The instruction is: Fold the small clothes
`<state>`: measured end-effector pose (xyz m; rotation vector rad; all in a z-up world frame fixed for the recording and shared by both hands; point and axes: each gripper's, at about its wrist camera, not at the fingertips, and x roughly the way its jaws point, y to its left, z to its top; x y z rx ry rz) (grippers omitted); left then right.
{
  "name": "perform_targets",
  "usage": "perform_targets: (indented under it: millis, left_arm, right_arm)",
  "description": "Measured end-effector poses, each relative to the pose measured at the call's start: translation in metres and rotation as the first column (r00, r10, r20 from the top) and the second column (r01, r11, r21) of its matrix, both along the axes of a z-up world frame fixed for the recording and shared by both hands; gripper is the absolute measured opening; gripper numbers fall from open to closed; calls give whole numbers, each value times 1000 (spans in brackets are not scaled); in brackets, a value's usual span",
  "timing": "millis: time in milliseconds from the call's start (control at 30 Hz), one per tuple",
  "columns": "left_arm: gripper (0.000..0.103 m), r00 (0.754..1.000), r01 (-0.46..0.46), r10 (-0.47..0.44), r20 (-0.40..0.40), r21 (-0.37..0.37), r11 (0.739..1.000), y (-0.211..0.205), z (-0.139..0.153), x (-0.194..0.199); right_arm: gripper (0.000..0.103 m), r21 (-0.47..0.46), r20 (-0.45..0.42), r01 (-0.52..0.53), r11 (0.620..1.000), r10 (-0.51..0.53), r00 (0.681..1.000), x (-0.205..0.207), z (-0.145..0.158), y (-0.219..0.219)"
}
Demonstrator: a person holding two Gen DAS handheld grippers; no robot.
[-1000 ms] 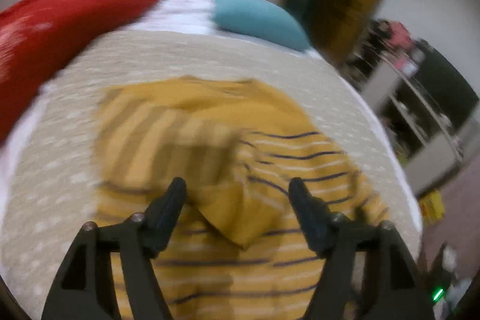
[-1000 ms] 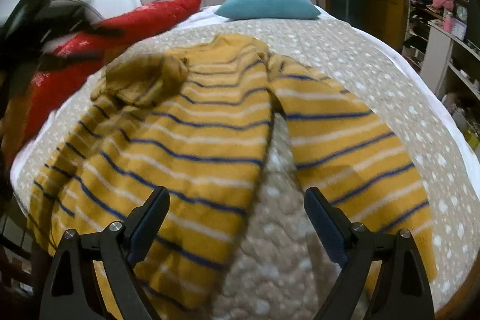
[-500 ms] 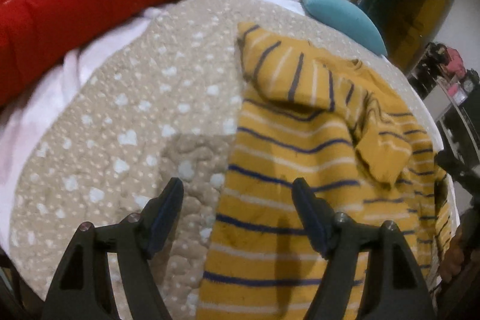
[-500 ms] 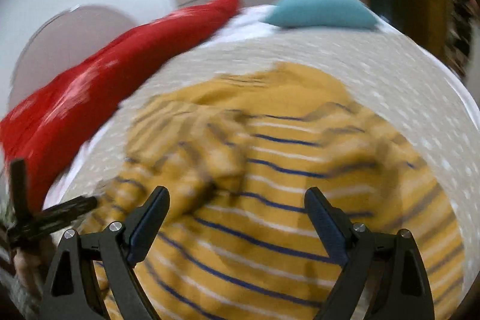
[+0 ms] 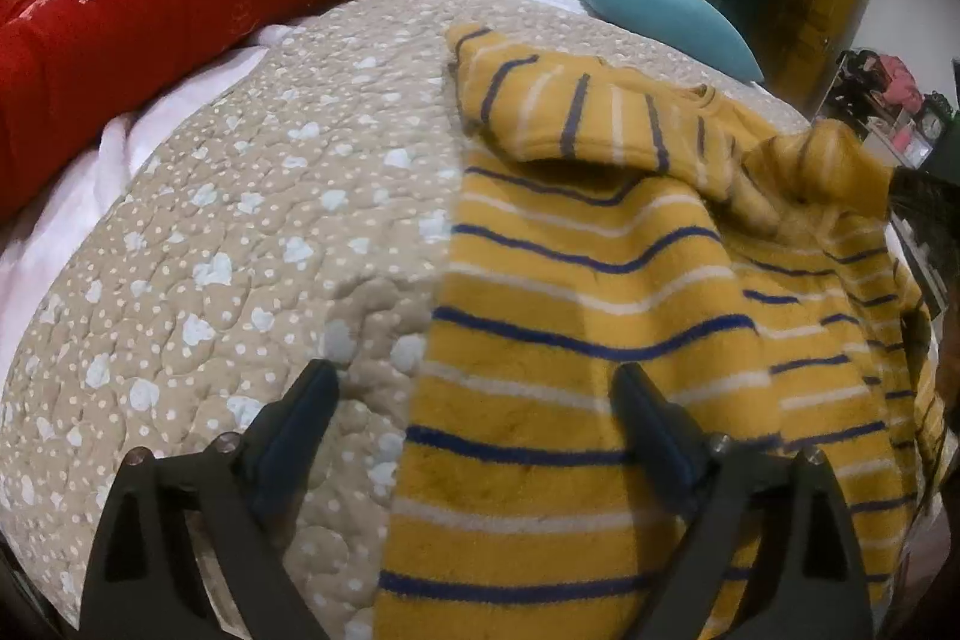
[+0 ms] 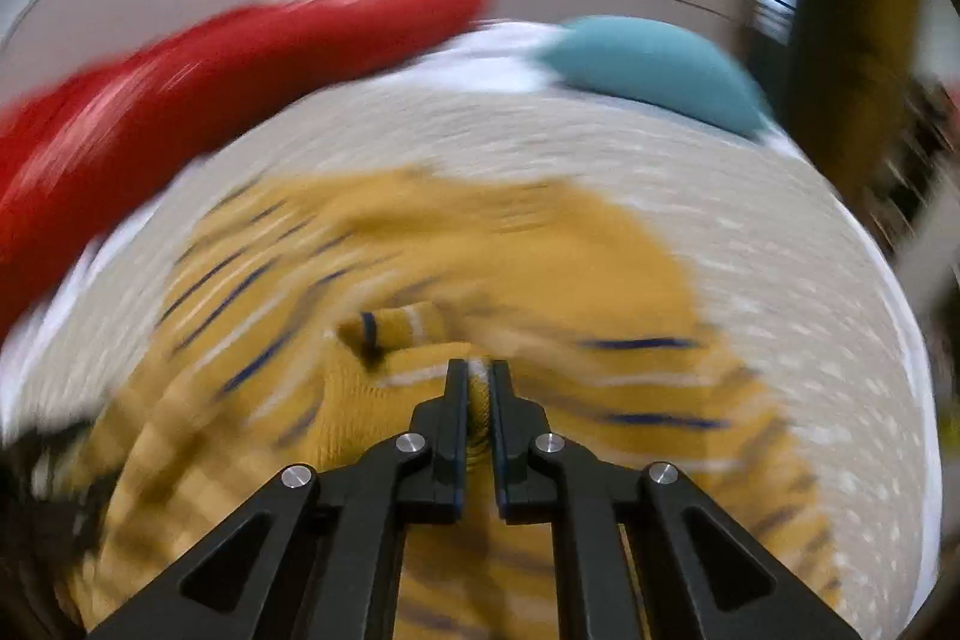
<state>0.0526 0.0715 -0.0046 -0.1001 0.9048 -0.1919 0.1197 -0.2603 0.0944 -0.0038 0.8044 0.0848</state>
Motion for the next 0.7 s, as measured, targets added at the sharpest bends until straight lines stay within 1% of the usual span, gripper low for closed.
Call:
perform_targets:
  millis: [33, 67, 100, 133, 167, 200, 233, 267, 300, 333, 467, 533, 567, 633, 667, 700]
  left_arm:
    - [92, 1000, 1, -1, 0, 2, 1000, 0, 0, 0]
    - [92, 1000, 3, -3, -3, 4, 1000, 0, 0, 0]
    - [92, 1000, 7, -7, -9, 2, 1000, 1, 0, 0]
    - [89, 1000, 10, -10, -13, -2, 1000, 1, 1, -1]
    - [82, 1000, 7, -7, -18, 5, 1000, 1, 2, -2]
    - [57, 1000, -5, 5, -21, 32, 999, 3, 4, -3]
    - [27, 1000, -8, 9, -24, 39, 999, 4, 7, -5]
    - [14, 999, -7, 7, -40, 7, 1000, 10, 10, -5]
    - [5, 998, -14, 13, -54, -24, 1000, 16, 13, -5]
    - [5, 997, -34, 31, -67, -54, 998, 24, 16, -6]
    - [5, 991, -118, 115, -67, -44, 992, 44, 23, -16]
    - [5, 989, -141, 136, -64, -75, 987, 52, 25, -23]
    - [5, 988, -149, 145, -59, -72, 986, 54, 26, -26]
    - [4, 985, -168, 166, -47, -34, 985, 54, 28, -32]
    - [4, 984, -172, 170, -46, -32, 985, 54, 27, -34]
    - [4, 982, -184, 182, -55, -44, 982, 58, 26, -38]
  right_arm:
    - [6, 9, -10, 89, 996, -89, 996, 5, -1, -27]
    - [6, 1, -19, 141, 990, -141, 990, 6, -3, -41]
    - [6, -25, -35, 212, 977, -213, 976, 7, -9, -59]
    - [7, -37, -48, 245, 969, -247, 968, 5, -12, -69]
    - [8, -28, -64, 266, 964, -267, 962, 1, -15, -81]
    - [10, 4, -80, 274, 962, -273, 959, -5, -18, -91]
    - [20, 21, -85, 275, 961, -272, 959, -10, -17, -95]
    - [26, 33, -83, 272, 962, -269, 960, -18, -17, -98]
    - [37, 31, -69, 269, 963, -266, 961, -27, -15, -97]
    - [41, 26, -58, 265, 964, -263, 963, -34, -13, -96]
    - [43, 20, -23, 196, 980, -195, 981, -51, -1, -85]
    - [49, 9, -1, 151, 988, -151, 989, -55, 9, -69]
    - [50, 8, 9, 128, 992, -128, 992, -54, 14, -61]
    - [53, 9, 25, 75, 997, -76, 997, -54, 23, -41]
    - [54, 13, 29, 41, 999, -42, 999, -51, 27, -28]
    - [57, 18, 29, 14, 1000, -15, 999, -50, 28, -18]
